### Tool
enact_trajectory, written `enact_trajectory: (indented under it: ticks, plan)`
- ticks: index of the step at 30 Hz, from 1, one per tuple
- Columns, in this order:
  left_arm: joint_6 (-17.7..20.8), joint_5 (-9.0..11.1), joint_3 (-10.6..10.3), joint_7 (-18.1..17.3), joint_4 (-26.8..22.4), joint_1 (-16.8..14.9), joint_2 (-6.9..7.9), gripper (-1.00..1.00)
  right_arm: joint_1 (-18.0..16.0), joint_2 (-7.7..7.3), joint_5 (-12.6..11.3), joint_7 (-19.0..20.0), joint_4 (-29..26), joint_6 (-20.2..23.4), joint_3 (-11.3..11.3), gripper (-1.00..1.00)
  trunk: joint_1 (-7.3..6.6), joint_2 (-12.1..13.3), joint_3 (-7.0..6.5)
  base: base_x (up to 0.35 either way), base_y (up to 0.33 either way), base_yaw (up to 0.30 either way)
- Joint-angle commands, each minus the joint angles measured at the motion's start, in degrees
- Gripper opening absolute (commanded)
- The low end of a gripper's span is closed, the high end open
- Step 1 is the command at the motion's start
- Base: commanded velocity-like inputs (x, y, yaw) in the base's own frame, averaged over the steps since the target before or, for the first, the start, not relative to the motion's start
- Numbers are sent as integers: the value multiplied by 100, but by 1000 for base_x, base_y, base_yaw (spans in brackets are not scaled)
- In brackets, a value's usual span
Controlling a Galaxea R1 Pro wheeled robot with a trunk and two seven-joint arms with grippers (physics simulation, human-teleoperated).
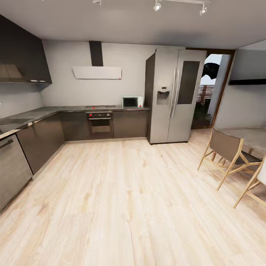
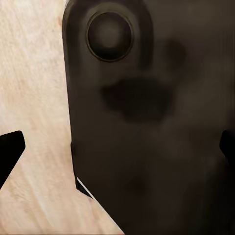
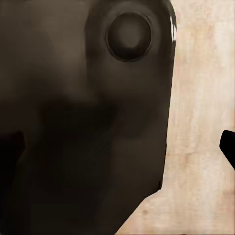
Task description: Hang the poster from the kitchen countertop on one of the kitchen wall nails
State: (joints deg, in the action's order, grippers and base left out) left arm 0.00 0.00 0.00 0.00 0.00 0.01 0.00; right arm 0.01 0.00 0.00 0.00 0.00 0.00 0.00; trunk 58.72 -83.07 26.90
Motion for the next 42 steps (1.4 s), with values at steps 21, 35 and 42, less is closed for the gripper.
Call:
enact_trajectory:
  ticks: [21,35,42]
  plan:
    - [-258,-5,-21,6,-283,87,-208,100,-371,-136,20,-6,-274,-21,13,100,0,-1,3,0,0,0]
    - [-978,-27,61,-5,-3608,96,-229,100,-780,-339,-18,-13,-2500,-1323,8,100,0,-1,3,0,0,0]
    - [-976,-35,45,-9,-3621,96,-160,100,-757,-335,-6,-25,-2321,-1332,35,100,0,-1,3,0,0,131]
